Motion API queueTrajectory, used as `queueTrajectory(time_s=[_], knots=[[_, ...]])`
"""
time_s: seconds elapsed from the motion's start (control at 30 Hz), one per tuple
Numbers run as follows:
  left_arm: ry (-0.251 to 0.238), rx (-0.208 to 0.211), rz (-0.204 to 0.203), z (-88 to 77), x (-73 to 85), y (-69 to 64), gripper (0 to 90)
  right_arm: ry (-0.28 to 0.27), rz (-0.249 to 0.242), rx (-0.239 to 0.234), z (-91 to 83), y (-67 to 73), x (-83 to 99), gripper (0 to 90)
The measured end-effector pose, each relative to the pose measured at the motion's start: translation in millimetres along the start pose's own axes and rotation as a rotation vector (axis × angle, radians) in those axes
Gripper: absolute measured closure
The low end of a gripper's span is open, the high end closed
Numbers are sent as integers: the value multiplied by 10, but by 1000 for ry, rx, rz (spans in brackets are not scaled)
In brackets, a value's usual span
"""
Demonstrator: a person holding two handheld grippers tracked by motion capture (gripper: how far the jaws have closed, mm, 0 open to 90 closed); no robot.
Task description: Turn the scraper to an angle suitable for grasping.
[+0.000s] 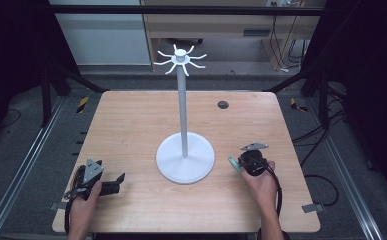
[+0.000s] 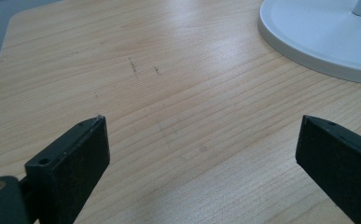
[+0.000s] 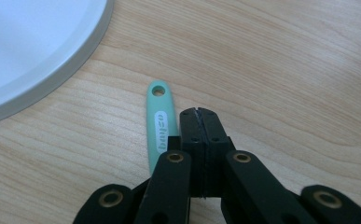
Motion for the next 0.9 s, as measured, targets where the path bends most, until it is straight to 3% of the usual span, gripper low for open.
queueTrajectory(time_s=[0.27, 0.33, 0.37, 0.43, 0.63, 0.77, 0.9], knots=[[7, 5, 1, 5, 4, -7, 25, 16, 5, -19, 21, 10, 9, 900], [8, 4, 2, 3, 5, -7, 25, 18, 5, -67, 18, 61, 26, 900], [7, 3, 0, 3, 4, -7, 25, 18, 5, -67, 18, 61, 26, 900], [9, 3, 1, 5, 6, -8, 25, 29, -34, -88, 4, 125, 43, 900], [10, 6, 3, 17, 5, -17, 25, 55, -69, -140, -39, 264, 96, 900], [4, 8, 4, 3, -4, -19, 25, 54, -97, -137, -63, 324, 107, 900], [2, 3, -1, -4, -2, -11, 25, 40, -92, -149, -104, 353, 75, 900]])
Point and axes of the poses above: each handheld gripper's, and its own axes: z roughly forward along the jaws, x roughly out of its underside, y roughly to its left, the point moved 5 cm from there along z, roughly forward along the jaws, and after that the axes turned 10 degrees about z, right-handed, at the moved point
